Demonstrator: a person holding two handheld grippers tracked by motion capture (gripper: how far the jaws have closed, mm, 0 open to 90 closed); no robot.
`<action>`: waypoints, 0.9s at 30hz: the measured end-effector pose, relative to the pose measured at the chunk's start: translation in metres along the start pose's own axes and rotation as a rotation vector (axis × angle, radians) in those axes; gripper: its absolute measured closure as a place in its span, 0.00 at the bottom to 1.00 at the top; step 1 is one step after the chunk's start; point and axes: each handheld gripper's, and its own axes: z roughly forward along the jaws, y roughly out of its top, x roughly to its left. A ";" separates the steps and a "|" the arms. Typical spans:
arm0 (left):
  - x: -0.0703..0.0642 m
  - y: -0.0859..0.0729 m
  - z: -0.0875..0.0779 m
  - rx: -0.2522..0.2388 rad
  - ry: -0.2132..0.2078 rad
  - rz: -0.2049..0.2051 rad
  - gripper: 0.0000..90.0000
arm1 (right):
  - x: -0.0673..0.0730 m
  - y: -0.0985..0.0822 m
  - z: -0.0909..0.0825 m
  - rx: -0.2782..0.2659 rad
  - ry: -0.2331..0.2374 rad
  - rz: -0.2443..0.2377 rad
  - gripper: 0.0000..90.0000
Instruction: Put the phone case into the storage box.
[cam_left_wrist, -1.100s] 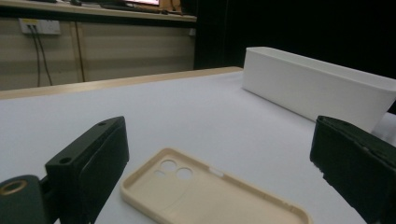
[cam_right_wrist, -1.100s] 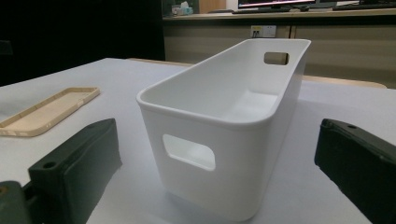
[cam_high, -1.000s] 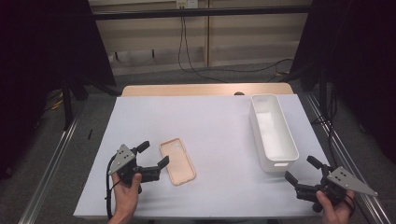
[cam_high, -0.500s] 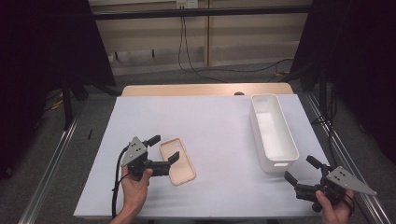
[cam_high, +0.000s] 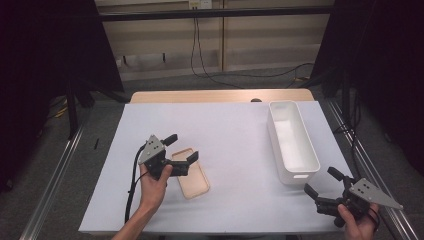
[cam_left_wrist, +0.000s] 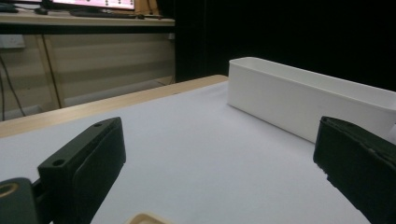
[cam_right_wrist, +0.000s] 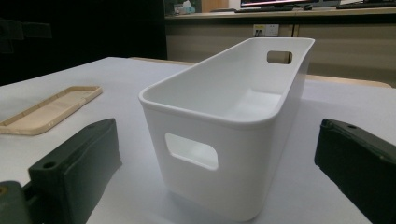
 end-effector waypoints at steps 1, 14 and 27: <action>0.001 0.000 0.001 -0.005 -0.012 0.005 0.02 | 0.000 0.000 0.000 0.000 0.000 0.000 0.00; 0.001 0.011 0.027 -0.007 -0.034 0.041 0.07 | 0.000 -0.001 0.000 0.007 0.003 -0.003 0.00; 0.001 0.015 0.047 -0.009 -0.069 0.061 0.37 | 0.000 -0.001 0.001 0.009 0.000 -0.004 0.00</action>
